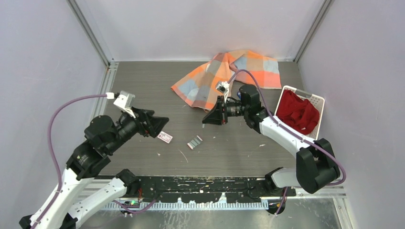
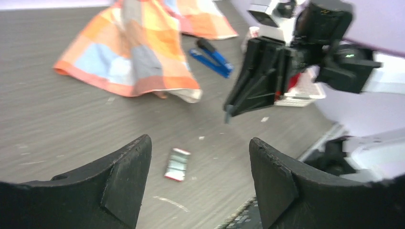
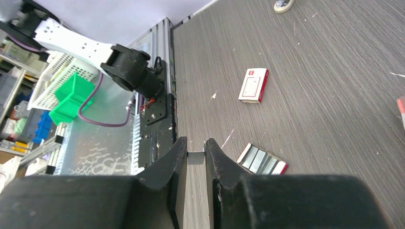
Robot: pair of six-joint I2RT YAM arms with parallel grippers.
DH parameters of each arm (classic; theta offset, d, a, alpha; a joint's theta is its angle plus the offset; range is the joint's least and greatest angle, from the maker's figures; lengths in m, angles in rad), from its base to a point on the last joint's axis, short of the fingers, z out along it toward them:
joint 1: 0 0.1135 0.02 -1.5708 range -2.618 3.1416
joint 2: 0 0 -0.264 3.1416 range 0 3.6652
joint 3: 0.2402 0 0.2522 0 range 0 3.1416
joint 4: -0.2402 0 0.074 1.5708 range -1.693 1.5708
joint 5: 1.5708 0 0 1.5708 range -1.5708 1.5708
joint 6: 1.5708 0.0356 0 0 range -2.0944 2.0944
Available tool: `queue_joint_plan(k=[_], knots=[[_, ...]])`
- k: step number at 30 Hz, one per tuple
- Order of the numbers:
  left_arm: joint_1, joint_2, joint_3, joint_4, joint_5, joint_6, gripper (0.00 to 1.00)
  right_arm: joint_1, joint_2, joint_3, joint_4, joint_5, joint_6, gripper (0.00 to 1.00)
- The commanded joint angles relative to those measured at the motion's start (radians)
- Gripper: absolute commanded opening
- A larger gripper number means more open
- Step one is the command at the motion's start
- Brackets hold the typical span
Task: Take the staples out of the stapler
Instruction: Place the staple in the staple box.
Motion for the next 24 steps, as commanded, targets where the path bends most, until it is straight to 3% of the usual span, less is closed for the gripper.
queue_joint_plan(k=[1, 5, 9, 15, 24], knots=[[0.000, 0.066, 0.104, -0.290, -0.193, 0.273, 0.75, 0.046, -0.001, 0.083, -0.183, 0.123, -0.194, 0.14], [-0.002, 0.060, 0.015, -0.237, -0.370, 0.378, 0.75, 0.099, 0.024, 0.128, -0.298, 0.238, -0.296, 0.14], [0.014, -0.001, -0.072, -0.162, -0.425, 0.416, 0.77, 0.156, 0.053, 0.168, -0.383, 0.340, -0.374, 0.14], [0.107, -0.047, -0.118, -0.122, -0.352, 0.386, 0.79, 0.262, 0.105, 0.240, -0.489, 0.501, -0.451, 0.14], [0.207, -0.011, -0.112, -0.111, -0.235, 0.363, 0.78, 0.336, 0.154, 0.266, -0.529, 0.619, -0.473, 0.14]])
